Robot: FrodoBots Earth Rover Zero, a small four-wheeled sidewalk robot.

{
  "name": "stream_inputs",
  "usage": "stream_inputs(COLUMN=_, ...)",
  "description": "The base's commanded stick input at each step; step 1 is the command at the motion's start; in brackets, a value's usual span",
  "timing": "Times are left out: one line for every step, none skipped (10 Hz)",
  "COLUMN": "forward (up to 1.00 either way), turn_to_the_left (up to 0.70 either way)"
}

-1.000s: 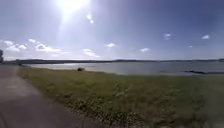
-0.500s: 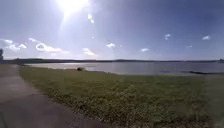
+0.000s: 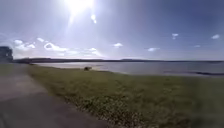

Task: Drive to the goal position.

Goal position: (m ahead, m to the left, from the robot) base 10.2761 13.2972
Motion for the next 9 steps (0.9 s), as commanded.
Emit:
stream_inputs(forward=0.00, turn_to_the_left=0.70)
stream_inputs(forward=0.00, turn_to_the_left=0.58)
stream_inputs(forward=0.00, turn_to_the_left=0.39)
stream_inputs(forward=0.00, turn_to_the_left=0.08)
stream_inputs(forward=0.00, turn_to_the_left=0.00)
stream_inputs(forward=0.00, turn_to_the_left=0.00)
stream_inputs(forward=0.00, turn_to_the_left=0.00)
stream_inputs(forward=0.00, turn_to_the_left=0.00)
stream_inputs(forward=0.00, turn_to_the_left=0.00)
